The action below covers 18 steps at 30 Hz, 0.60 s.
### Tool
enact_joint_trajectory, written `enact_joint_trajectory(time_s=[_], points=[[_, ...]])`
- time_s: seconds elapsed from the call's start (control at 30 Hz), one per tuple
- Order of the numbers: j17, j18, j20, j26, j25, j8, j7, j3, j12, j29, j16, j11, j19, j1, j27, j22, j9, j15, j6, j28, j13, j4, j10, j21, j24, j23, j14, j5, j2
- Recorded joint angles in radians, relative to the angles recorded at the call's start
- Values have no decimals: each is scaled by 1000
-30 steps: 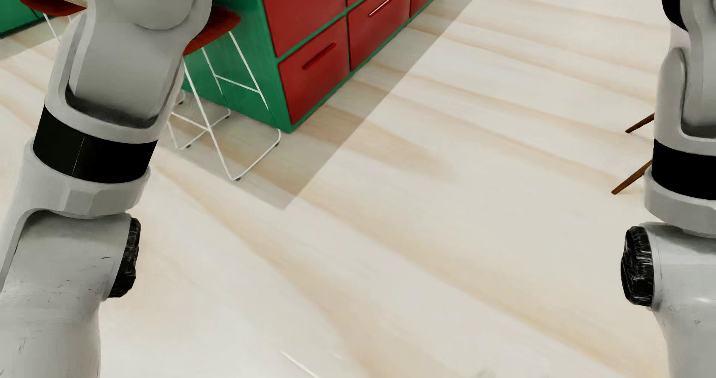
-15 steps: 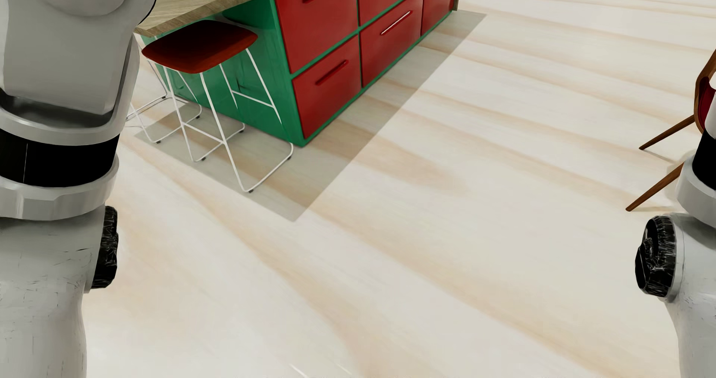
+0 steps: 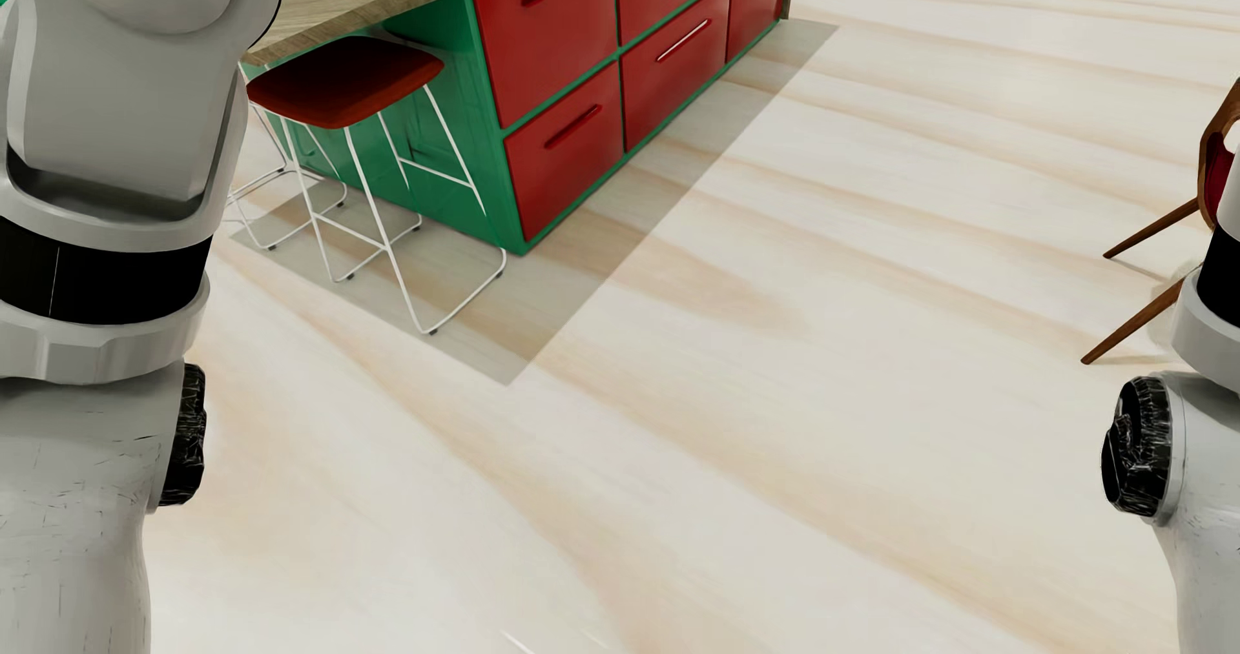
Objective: Extend upward
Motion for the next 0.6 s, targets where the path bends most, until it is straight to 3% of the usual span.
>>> enact_joint_trajectory(time_s=[0.6], points=[[-7, 0, 10, 0, 0, 0, 0, -7, 31, 0, -2, -4, 0, -2, 0, 5, 0, 0, 1, 0, 53, 7, -4, -24, 0, 10, -16, 7, 0]])
